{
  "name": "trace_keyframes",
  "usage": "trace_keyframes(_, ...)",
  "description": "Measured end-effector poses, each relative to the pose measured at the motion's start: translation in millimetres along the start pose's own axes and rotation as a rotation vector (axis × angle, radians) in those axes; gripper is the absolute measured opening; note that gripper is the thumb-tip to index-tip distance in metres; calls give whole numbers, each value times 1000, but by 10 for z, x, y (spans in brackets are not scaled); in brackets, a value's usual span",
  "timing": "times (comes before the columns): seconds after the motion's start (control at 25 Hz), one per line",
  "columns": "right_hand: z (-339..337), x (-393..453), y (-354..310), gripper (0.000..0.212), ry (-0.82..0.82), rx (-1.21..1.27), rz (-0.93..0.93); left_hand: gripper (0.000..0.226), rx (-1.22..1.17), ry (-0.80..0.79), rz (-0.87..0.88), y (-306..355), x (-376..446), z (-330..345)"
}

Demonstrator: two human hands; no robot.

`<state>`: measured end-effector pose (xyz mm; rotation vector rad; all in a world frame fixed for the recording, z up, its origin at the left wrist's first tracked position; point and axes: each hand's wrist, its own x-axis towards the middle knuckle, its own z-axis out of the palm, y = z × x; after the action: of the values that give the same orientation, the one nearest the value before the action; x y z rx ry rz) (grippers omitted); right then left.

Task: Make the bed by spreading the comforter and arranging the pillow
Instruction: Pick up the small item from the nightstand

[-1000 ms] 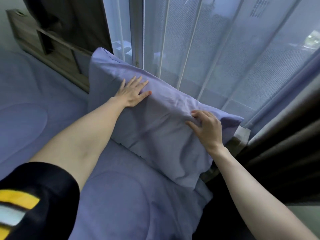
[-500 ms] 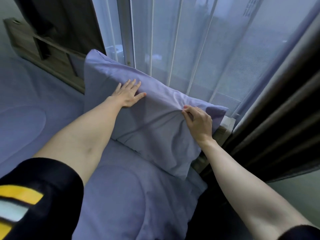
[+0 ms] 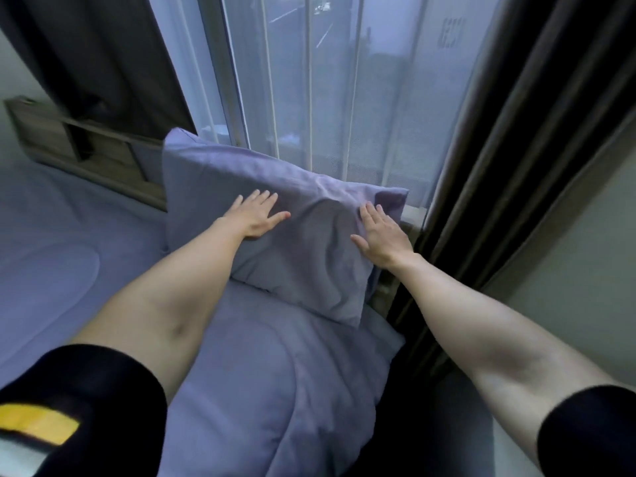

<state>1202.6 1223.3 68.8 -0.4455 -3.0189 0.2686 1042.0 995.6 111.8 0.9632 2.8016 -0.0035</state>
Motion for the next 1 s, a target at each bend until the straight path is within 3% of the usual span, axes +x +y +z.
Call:
trace_keyframes(0.24,-101,-1103,-20,72,-45,-84,82,74,32,-3,110,513,-1055,76)
trace_keyframes(0.48,-200,-2098,253,72,-82,-97,210,76,59,-15,237,1100,-1611,333)
trace_keyframes(1.0,204,-4040,2089,66,-275,-47,494,77,-4,-207,499,3338,-1827,1512)
